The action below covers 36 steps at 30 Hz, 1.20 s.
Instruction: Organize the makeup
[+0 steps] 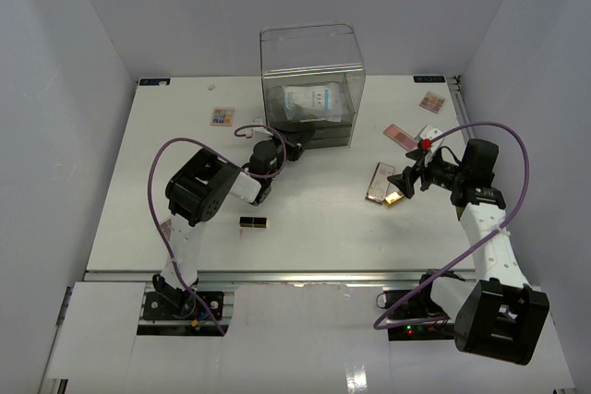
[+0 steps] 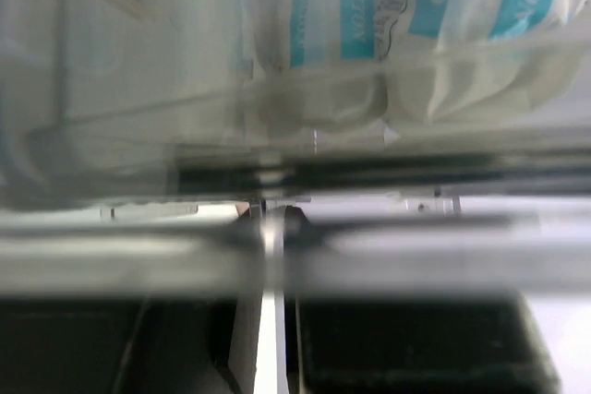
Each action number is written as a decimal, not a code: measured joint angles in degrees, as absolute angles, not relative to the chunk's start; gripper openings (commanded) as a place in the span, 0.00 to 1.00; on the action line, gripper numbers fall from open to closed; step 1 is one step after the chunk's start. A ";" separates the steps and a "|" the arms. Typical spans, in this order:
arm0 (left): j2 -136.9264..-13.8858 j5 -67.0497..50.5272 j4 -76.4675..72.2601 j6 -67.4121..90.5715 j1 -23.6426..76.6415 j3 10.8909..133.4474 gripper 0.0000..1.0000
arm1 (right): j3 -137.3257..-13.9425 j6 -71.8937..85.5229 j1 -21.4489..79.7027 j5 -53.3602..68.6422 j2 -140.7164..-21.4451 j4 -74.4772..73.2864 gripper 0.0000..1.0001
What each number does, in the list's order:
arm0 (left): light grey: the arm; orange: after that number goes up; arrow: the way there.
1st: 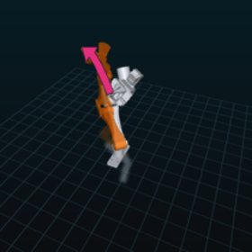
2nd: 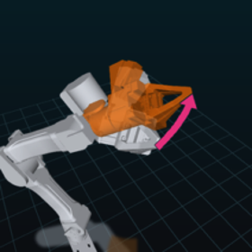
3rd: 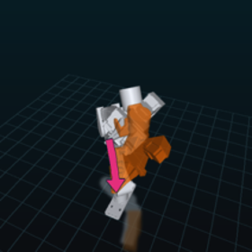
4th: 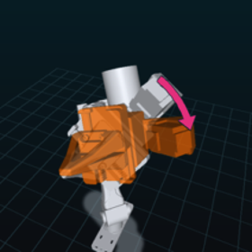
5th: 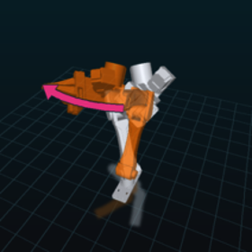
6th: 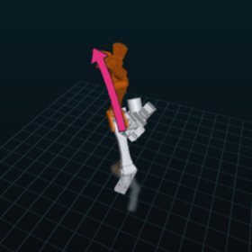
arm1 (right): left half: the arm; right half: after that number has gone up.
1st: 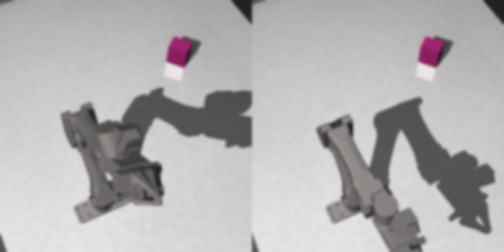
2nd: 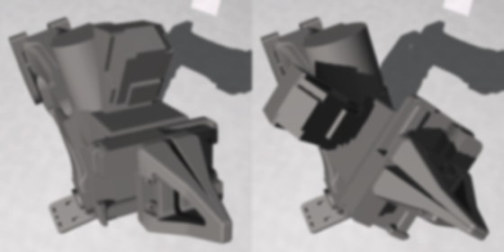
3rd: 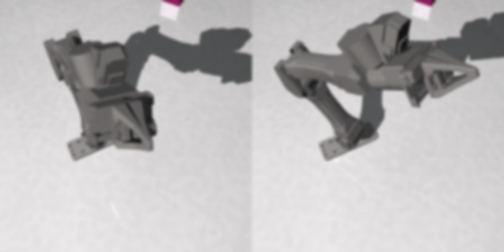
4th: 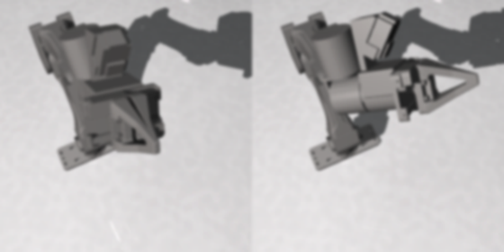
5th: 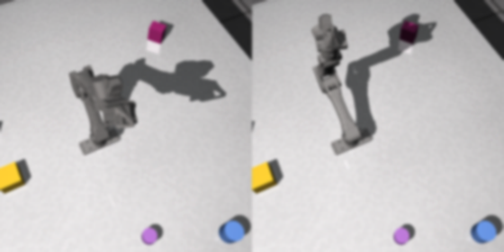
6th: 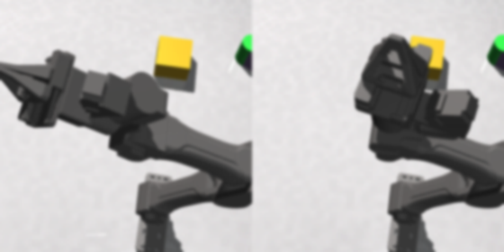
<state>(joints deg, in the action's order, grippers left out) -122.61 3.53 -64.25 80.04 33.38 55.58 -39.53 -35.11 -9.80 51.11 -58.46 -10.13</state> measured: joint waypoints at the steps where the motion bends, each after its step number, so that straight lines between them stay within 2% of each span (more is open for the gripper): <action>1: -122.61 3.10 -64.90 80.18 33.40 55.10 0.00 | -39.53 -35.11 -9.83 51.11 -58.46 -10.13 0.90; 19: -116.18 2.13 -77.60 84.79 40.35 36.53 0.00 | -39.46 -35.09 -11.10 50.60 -58.55 -9.34 0.90; 22: -114.99 2.13 -77.27 84.80 40.95 35.25 0.04 | -39.46 -35.09 -11.28 50.29 -58.59 -9.13 0.90; 25: -114.70 2.12 -77.13 84.96 41.08 34.79 0.13 | -39.46 -35.11 -11.47 50.06 -58.64 -8.99 0.90; 30: -114.64 1.59 -77.12 85.27 41.14 34.29 0.44 | -39.43 -35.10 -11.65 49.56 -59.22 -8.88 0.90; 33: -114.25 0.32 -76.83 85.61 41.60 33.30 0.54 | -39.24 -35.09 -11.74 49.38 -59.68 -8.88 0.90; 36: -113.16 -0.85 -76.60 85.72 41.85 31.85 0.59 | -38.98 -35.22 -12.10 49.44 -60.14 -8.91 0.90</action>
<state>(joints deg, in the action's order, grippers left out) -113.16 -0.85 -76.60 85.72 41.85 31.85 -38.98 -35.22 -12.10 49.44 -60.14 -8.91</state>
